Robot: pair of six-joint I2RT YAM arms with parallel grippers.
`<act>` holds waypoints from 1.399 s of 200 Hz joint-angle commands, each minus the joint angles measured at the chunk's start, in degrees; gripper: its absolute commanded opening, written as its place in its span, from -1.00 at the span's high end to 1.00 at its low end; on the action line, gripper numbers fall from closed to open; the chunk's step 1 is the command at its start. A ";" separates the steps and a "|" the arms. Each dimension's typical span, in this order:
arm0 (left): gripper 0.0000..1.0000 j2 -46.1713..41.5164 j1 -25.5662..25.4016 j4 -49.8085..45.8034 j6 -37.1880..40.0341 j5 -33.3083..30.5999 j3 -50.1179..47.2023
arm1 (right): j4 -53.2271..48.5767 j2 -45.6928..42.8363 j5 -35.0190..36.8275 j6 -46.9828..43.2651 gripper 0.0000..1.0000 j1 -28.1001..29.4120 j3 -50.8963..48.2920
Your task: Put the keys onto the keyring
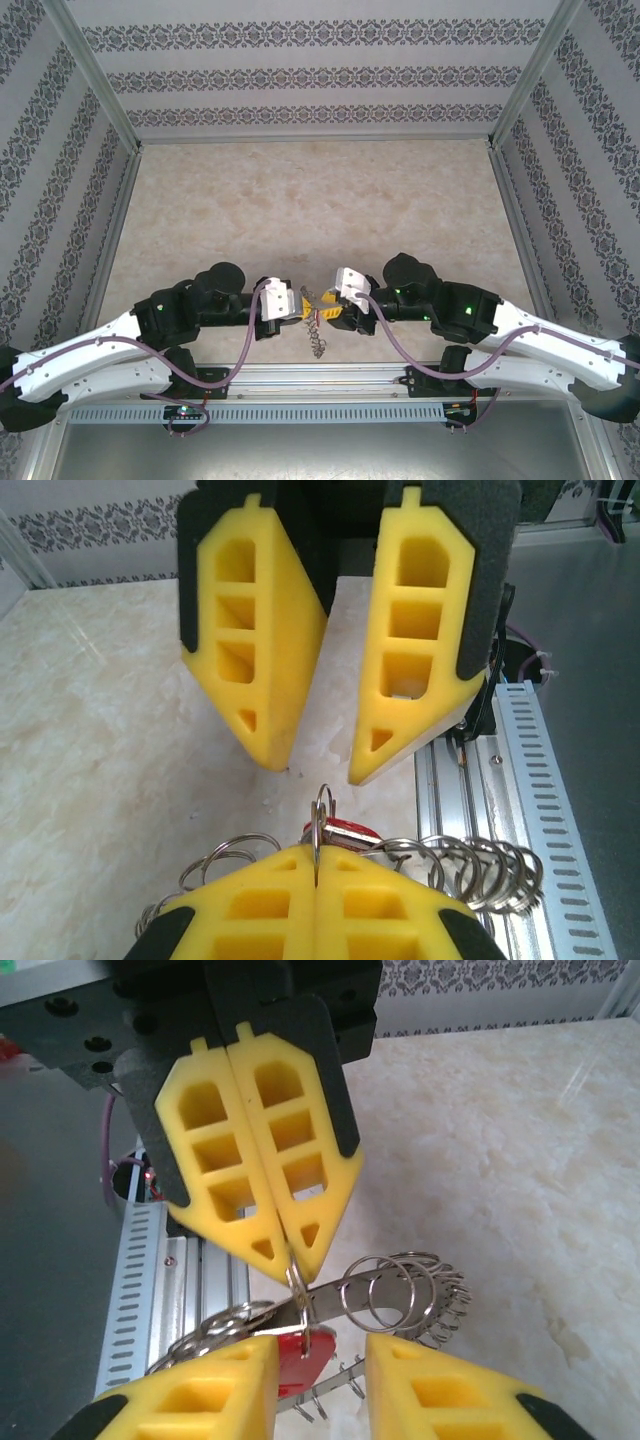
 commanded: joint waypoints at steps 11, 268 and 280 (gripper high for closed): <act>1.00 -2.40 -0.62 7.14 -1.78 1.32 -0.78 | 3.80 -3.28 -1.92 2.50 0.36 0.24 -1.98; 1.00 -5.90 -0.54 10.75 -0.83 2.15 -2.17 | 9.25 -1.81 -8.59 6.42 1.00 -4.06 -3.61; 1.00 -5.72 -0.57 10.65 -0.92 2.32 -2.18 | 9.20 -0.98 -8.75 6.93 1.00 -4.64 -3.36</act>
